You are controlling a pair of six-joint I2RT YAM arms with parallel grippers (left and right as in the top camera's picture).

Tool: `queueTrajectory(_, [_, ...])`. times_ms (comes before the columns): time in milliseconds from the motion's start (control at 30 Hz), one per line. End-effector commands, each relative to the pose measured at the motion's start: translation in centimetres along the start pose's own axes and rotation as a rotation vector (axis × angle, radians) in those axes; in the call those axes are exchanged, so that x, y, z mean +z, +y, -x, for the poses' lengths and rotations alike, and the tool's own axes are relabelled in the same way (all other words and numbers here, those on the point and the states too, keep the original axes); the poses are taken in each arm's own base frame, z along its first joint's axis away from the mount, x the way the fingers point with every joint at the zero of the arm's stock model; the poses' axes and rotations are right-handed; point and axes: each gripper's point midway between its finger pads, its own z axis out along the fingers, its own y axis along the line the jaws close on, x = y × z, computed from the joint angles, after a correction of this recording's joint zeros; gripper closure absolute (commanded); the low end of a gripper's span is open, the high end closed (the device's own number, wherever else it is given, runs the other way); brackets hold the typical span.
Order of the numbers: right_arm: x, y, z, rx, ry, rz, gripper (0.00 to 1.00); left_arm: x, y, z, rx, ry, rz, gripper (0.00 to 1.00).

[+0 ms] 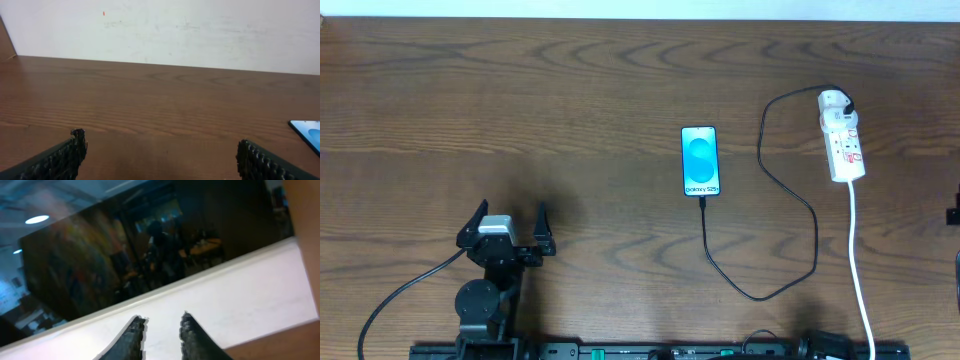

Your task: Plug charger to phone and switch on socket

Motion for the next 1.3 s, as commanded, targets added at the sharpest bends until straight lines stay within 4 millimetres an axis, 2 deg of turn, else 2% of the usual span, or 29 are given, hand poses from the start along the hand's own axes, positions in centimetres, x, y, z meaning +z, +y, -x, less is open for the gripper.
queueTrajectory(0, [-0.1,1.2,0.1,-0.009,0.003,0.065,0.67,0.0,-0.3,-1.4,0.016,0.046,-0.018,0.02])
queueTrajectory(67, [-0.2,1.4,0.4,-0.011,-0.009,0.073,0.56,0.0,-0.3,-1.4,0.016,0.046,-0.018,0.02])
queueTrajectory(133, [-0.2,1.4,0.6,-0.012,-0.014,0.074,0.31,0.0,-0.3,-1.4,0.016,0.047,-0.018,0.02])
queueTrajectory(167, [-0.2,1.4,0.5,-0.012,-0.013,0.074,0.01,0.0,-0.3,-1.4,0.016,0.047,-0.018,0.02])
queueTrajectory(300, [-0.1,0.8,-0.9,0.000,0.044,0.048,0.01,0.0,-0.3,-1.4,0.016,0.046,-0.018,0.02])
queueTrajectory(500, [-1.2,-1.8,-6.9,0.051,0.289,-0.065,0.01,0.0,-0.3,-1.4,0.016,0.046,-0.018,0.02])
queueTrajectory(600, [-2.7,-3.3,-10.5,0.074,0.442,-0.142,0.01,0.0,-0.3,-1.4,0.016,0.047,-0.018,0.02])
queueTrajectory(667, [-4.4,-5.1,-13.0,0.059,0.553,-0.234,0.01,0.0,-0.3,-1.4,0.016,0.046,-0.018,0.02])
queueTrajectory(733, [-6.0,-6.7,-14.6,0.054,0.629,-0.332,0.01,0.0,-0.3,-1.4,0.016,0.046,-0.018,0.02])
queueTrajectory(833, [-7.3,-9.0,-14.8,0.014,0.643,-0.466,0.01,0.0,-0.3,-1.4,0.016,0.047,-0.018,0.02])
queueTrajectory(867, [-7.4,-9.1,-14.9,-0.009,0.654,-0.466,0.01,0.0,-0.3,-1.4,0.016,0.046,-0.018,0.02])
queueTrajectory(1067, [-7.8,-8.5,-16.3,-0.144,0.748,-0.376,0.01,0.0,-0.3,-1.4,0.016,0.047,-0.018,0.02])
queueTrajectory(1267, [-7.2,-8.1,-18.9,-0.190,0.772,-0.285,0.01,0.0,-0.3,-1.4,0.016,0.046,-0.018,0.02])
